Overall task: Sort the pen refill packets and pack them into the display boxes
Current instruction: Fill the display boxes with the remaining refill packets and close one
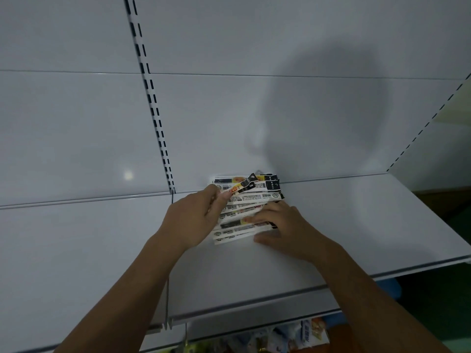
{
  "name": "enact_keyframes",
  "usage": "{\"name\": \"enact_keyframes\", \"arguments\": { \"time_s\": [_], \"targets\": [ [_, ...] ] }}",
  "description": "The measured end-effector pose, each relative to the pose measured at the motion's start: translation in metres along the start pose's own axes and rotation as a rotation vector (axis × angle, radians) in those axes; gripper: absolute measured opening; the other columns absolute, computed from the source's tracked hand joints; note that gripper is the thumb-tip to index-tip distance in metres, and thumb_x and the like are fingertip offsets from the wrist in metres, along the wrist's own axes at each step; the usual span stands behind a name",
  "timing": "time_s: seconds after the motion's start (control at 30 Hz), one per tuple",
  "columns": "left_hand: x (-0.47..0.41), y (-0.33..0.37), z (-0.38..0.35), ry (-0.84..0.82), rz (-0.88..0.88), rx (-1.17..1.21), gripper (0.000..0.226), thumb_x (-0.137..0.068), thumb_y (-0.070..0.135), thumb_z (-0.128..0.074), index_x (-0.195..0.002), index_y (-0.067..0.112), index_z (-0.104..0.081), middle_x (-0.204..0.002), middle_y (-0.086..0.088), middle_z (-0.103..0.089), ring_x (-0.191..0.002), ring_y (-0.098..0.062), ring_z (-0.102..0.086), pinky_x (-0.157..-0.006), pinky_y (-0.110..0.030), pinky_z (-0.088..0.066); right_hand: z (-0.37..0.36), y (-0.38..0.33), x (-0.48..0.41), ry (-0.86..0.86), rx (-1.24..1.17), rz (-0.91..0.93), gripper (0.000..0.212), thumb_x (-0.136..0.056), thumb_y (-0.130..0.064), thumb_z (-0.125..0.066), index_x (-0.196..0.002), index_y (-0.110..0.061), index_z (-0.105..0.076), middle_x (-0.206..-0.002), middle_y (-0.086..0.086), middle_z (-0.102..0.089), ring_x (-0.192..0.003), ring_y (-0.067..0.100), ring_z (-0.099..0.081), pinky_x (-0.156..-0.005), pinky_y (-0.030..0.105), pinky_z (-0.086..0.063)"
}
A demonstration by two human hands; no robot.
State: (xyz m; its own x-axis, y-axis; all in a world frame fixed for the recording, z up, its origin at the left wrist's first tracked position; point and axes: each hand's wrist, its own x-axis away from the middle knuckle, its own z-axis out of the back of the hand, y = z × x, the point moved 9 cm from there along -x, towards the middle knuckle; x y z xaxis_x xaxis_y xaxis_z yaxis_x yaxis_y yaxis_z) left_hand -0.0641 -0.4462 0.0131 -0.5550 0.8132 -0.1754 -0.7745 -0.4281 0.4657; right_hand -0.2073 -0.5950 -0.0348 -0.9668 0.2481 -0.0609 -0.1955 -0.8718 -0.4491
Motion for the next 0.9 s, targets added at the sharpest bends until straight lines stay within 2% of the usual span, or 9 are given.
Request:
{"name": "enact_keyframes", "arguments": {
  "time_s": [0.13, 0.23, 0.3, 0.4, 0.53, 0.63, 0.73, 0.8, 0.9],
  "targets": [
    [-0.001, -0.001, -0.001, -0.007, -0.023, -0.052, 0.038, -0.098, 0.071, -0.039, -0.11, 0.036, -0.046, -0.08, 0.016, -0.06, -0.075, -0.005, -0.061, -0.066, -0.033, -0.054, -0.003, -0.002, -0.003, -0.024, 0.026, 0.009, 0.032, -0.089, -0.059, -0.063, -0.114, -0.04, -0.07, -0.115, -0.019, -0.059, -0.114, 0.004, -0.046, -0.09, 0.034, -0.034],
    [-0.001, -0.007, -0.004, -0.016, -0.023, -0.027, 0.024, -0.102, 0.057, -0.049, -0.112, 0.036, -0.045, -0.088, 0.01, -0.067, -0.088, -0.015, -0.068, -0.073, -0.04, -0.058, -0.003, -0.013, -0.004, -0.005, 0.093, 0.057, 0.041, -0.093, -0.06, -0.044, -0.108, -0.032, -0.071, -0.106, -0.016, -0.059, -0.103, 0.007, -0.048, -0.081, 0.031, -0.026],
    [-0.001, -0.011, -0.004, -0.021, -0.012, 0.0, 0.019, -0.104, 0.053, -0.05, -0.11, 0.035, -0.047, -0.085, 0.008, -0.068, -0.083, -0.015, -0.067, -0.072, -0.041, -0.058, -0.005, -0.017, -0.005, -0.005, 0.141, 0.058, 0.054, -0.095, -0.059, -0.031, -0.11, -0.026, -0.071, -0.105, -0.01, -0.06, -0.102, 0.012, -0.05, -0.081, 0.029, -0.022],
    [-0.002, -0.011, -0.004, -0.044, -0.013, 0.077, 0.018, -0.103, 0.051, -0.052, -0.101, 0.033, -0.053, -0.075, 0.009, -0.062, -0.07, -0.008, -0.06, -0.065, -0.036, -0.054, -0.006, -0.02, -0.006, -0.014, 0.191, 0.054, 0.057, -0.097, -0.057, -0.027, -0.112, -0.025, -0.071, -0.106, -0.007, -0.061, -0.104, 0.016, -0.054, -0.083, 0.028, -0.023],
    [-0.004, -0.004, 0.001, -0.078, -0.017, 0.251, 0.029, -0.099, 0.058, -0.055, -0.09, 0.03, -0.059, -0.077, 0.008, -0.063, -0.072, -0.006, -0.06, -0.061, -0.022, -0.045, 0.01, -0.036, -0.006, 0.019, 0.199, 0.106, 0.04, -0.104, -0.048, -0.034, -0.113, -0.029, -0.068, -0.107, -0.01, -0.059, -0.099, 0.013, -0.058, -0.082, 0.032, -0.039],
    [-0.005, 0.006, -0.001, -0.138, -0.053, 0.308, 0.035, -0.097, 0.062, -0.057, -0.095, 0.028, -0.064, -0.084, 0.008, -0.067, -0.076, -0.002, -0.061, -0.063, -0.017, -0.046, 0.027, -0.054, -0.009, 0.003, 0.214, 0.128, 0.029, -0.107, -0.041, -0.041, -0.117, -0.027, -0.066, -0.11, -0.006, -0.055, -0.09, 0.018, -0.062, -0.076, 0.039, -0.052],
    [-0.003, 0.02, -0.005, -0.225, -0.121, 0.345, 0.031, -0.094, 0.064, -0.061, -0.102, 0.034, -0.067, -0.089, 0.011, -0.069, -0.081, -0.001, -0.064, -0.066, -0.016, -0.047, 0.047, -0.076, -0.013, 0.1, 0.238, 0.223, 0.02, -0.106, -0.03, -0.055, -0.117, -0.024, -0.071, -0.113, -0.004, -0.061, -0.096, 0.018, -0.064, -0.072, 0.041, -0.058],
    [-0.002, 0.026, -0.006, -0.251, -0.136, 0.372, 0.023, -0.096, 0.057, -0.063, -0.102, 0.036, -0.068, -0.088, 0.009, -0.07, -0.08, -0.004, -0.066, -0.068, -0.02, -0.05, 0.063, -0.08, -0.017, 0.187, 0.129, 0.217, 0.019, -0.102, -0.031, -0.059, -0.112, -0.024, -0.074, -0.115, -0.007, -0.065, -0.101, 0.014, -0.065, -0.077, 0.041, -0.058],
    [0.0, 0.028, -0.004, -0.236, -0.12, 0.449, 0.026, -0.103, 0.05, -0.056, -0.097, 0.028, -0.068, -0.079, 0.005, -0.071, -0.07, -0.003, -0.065, -0.063, -0.016, -0.044, 0.082, -0.076, -0.021, 0.284, -0.117, 0.136, 0.013, -0.097, -0.032, -0.069, -0.106, -0.024, -0.076, -0.104, -0.011, -0.069, -0.094, 0.008, -0.066, -0.079, 0.038, -0.056]
  ]
}}
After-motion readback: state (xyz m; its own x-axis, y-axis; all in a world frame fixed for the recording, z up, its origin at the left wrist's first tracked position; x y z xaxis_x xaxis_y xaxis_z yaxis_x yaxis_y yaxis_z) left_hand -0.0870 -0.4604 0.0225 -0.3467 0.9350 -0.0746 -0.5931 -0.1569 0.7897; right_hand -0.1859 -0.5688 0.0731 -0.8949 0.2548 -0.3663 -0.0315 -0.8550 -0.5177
